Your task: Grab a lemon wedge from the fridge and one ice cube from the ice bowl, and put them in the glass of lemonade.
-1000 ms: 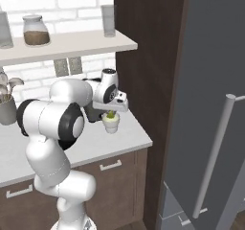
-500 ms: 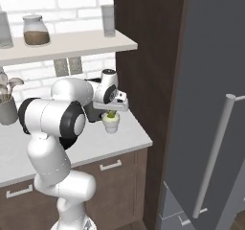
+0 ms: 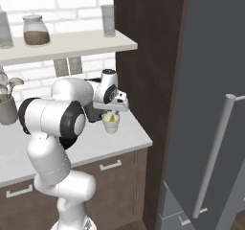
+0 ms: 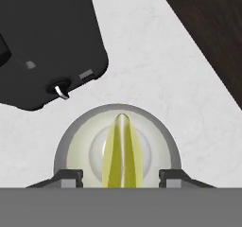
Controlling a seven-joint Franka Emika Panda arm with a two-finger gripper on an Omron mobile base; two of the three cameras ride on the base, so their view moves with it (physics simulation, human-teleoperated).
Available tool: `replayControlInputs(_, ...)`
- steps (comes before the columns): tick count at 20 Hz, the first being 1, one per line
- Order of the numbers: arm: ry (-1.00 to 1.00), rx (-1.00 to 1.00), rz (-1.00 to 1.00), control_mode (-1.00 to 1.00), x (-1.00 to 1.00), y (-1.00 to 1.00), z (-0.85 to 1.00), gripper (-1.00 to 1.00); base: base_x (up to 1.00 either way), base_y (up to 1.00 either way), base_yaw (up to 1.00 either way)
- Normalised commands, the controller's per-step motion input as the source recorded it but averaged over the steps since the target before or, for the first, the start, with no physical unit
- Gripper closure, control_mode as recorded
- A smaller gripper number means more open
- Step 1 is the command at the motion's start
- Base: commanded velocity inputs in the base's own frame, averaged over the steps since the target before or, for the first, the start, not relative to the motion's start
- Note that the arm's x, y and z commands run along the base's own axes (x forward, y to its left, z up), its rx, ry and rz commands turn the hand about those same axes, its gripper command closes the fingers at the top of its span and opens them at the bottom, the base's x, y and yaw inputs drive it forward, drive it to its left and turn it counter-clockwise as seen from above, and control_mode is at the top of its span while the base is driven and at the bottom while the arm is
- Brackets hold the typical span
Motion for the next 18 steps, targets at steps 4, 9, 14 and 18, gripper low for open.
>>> replayControlInputs(4, -0.02, 0.0, 0.0, -1.0, -0.04, 0.0, 0.0, -1.0, 0.0, 0.0, 0.0)
replayControlInputs(9, -0.11, 0.01, 0.0, -1.0, -0.17, 0.0, 0.16, -1.0, 0.0, 0.0, 0.0)
replayControlInputs(14, -0.06, 0.06, 0.0, -1.0, -0.24, 0.0, 0.36, -1.0, 0.0, 0.0, 0.0)
replayControlInputs(18, -0.06, 0.05, 0.0, -1.0, -0.3, 0.0, 0.32, -1.0, 0.0, 0.0, 0.0)
